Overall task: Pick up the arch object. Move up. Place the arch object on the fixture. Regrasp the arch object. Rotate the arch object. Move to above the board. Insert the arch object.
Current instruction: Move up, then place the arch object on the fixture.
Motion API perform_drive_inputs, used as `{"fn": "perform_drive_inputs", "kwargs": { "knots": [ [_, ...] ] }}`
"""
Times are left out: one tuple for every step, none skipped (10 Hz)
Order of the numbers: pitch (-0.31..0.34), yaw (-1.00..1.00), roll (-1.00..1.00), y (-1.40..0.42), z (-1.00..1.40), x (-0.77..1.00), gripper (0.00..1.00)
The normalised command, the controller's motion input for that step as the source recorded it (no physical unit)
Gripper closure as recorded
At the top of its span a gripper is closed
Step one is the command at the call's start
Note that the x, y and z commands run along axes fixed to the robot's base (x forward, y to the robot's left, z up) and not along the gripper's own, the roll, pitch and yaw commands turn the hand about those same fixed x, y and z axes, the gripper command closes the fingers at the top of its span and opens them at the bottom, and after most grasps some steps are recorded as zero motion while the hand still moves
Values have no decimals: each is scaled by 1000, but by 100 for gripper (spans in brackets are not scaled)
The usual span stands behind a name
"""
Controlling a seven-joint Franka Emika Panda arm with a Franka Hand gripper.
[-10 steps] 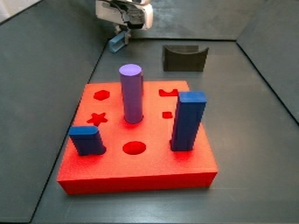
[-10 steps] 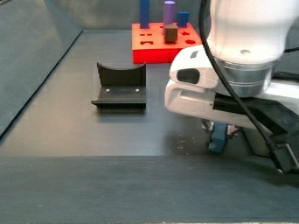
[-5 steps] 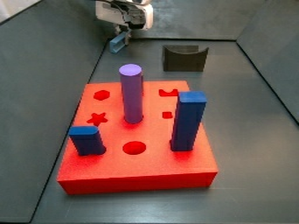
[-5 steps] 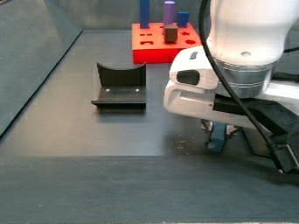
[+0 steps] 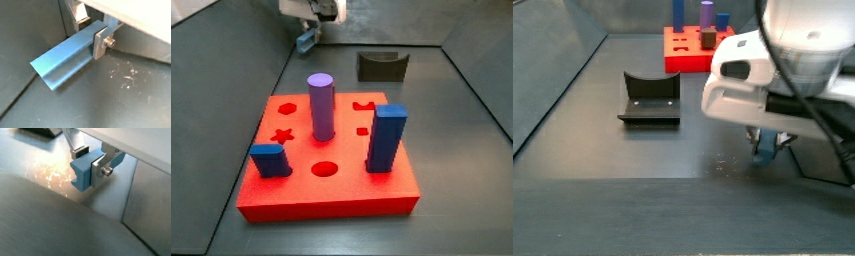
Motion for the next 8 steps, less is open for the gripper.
{"fn": "perform_drive_inputs", "kwargs": {
  "knots": [
    [116,-12,69,-1,400,-21,100],
    [138,-9,80,-5,299,-14,100],
    [147,0,93,-10,207,-12,100],
    [0,0,0,0,1000,0,100],
    [-2,9,3,1,1000,0,100],
    [21,6,4,-1,1000,-10,100],
    [42,1,14,0,1000,-14,100],
    [60,-4,30,-1,1000,-18,100]
  ]
}}
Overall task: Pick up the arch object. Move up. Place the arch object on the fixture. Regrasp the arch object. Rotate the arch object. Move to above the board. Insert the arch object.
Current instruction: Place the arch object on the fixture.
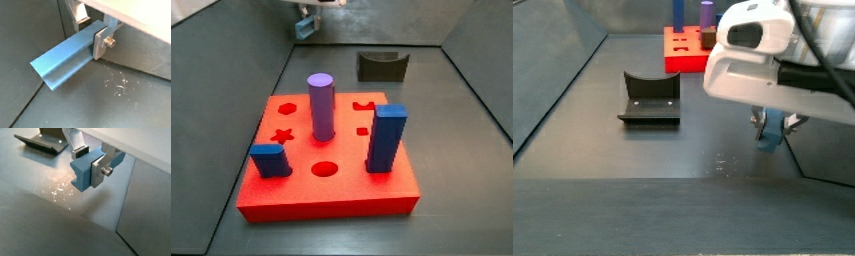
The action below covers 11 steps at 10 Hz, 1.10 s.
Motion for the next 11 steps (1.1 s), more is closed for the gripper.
{"fn": "perform_drive_inputs", "kwargs": {
  "knots": [
    [81,-9,47,-2,1000,-21,100],
    [101,-7,66,-4,1000,-24,100],
    [120,3,75,-7,1000,-25,100],
    [123,10,81,-9,1000,-26,100],
    [128,18,90,-14,1000,-28,100],
    [132,22,99,-15,1000,-29,100],
    [130,22,103,-16,1000,-30,100],
    [125,22,96,-17,1000,-31,100],
    [118,20,88,-12,1000,-34,100],
    [114,18,81,-11,957,-33,100],
    [110,15,76,-6,835,-28,100]
  ]
}}
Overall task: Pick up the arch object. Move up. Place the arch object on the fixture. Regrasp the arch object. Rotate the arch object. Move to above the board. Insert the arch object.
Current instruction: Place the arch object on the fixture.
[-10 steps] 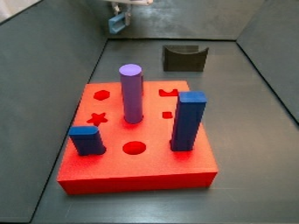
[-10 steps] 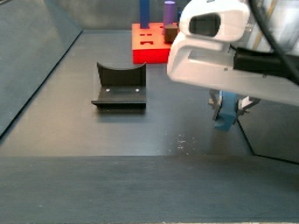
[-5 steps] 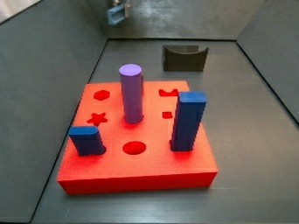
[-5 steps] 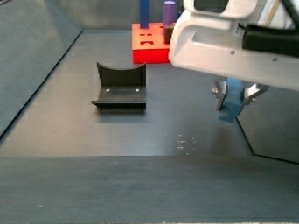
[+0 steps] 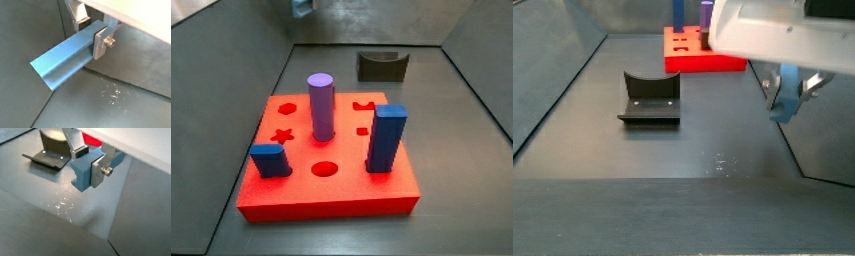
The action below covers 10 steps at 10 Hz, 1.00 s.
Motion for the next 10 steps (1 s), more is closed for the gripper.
{"fn": "perform_drive_inputs", "kwargs": {
  "knots": [
    [110,17,77,-5,740,-23,100],
    [110,17,71,-1,608,-16,100],
    [116,20,72,1,469,-11,100],
    [120,21,65,0,365,-7,100],
    [121,21,63,4,291,-7,100],
    [-182,1000,119,-1000,-168,900,100],
    [-189,1000,132,-1000,-207,905,100],
    [-216,1000,134,-1000,-204,923,100],
    [-207,926,111,-1000,-196,932,100],
    [-130,591,52,-1000,-192,957,100]
  ]
}}
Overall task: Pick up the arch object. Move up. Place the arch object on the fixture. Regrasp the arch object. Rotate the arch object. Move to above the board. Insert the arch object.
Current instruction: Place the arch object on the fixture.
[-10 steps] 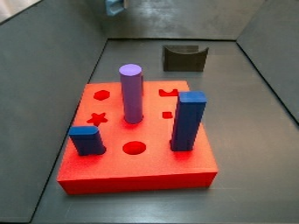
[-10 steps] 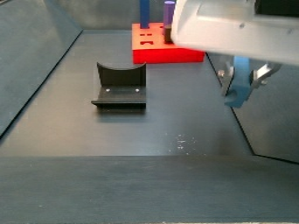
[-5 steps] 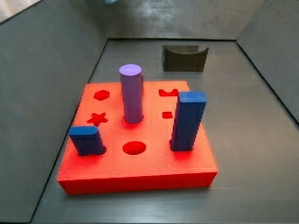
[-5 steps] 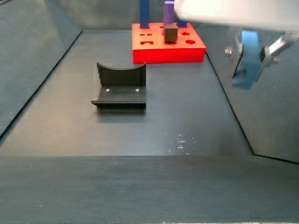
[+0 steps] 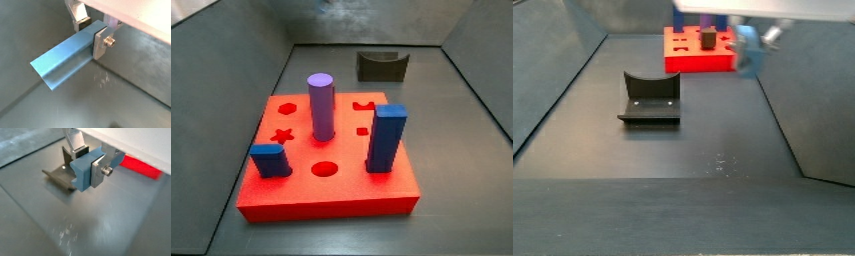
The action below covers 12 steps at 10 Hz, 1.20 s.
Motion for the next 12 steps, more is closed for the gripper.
{"fn": "perform_drive_inputs", "kwargs": {
  "knots": [
    [-66,342,19,-984,-197,1000,100],
    [-34,225,6,-918,-184,1000,100],
    [-17,171,0,-867,-173,1000,100],
    [3,104,-1,-751,-155,1000,100],
    [9,75,5,-653,-147,1000,100],
    [9,52,16,-518,-131,1000,100],
    [12,44,20,-473,-123,1000,100],
    [20,41,27,-388,-106,1000,100],
    [30,40,33,-320,-96,1000,100],
    [45,38,42,-205,-74,941,100],
    [189,20,-1000,983,598,1000,100],
    [205,14,-1000,1000,592,835,100]
  ]
}}
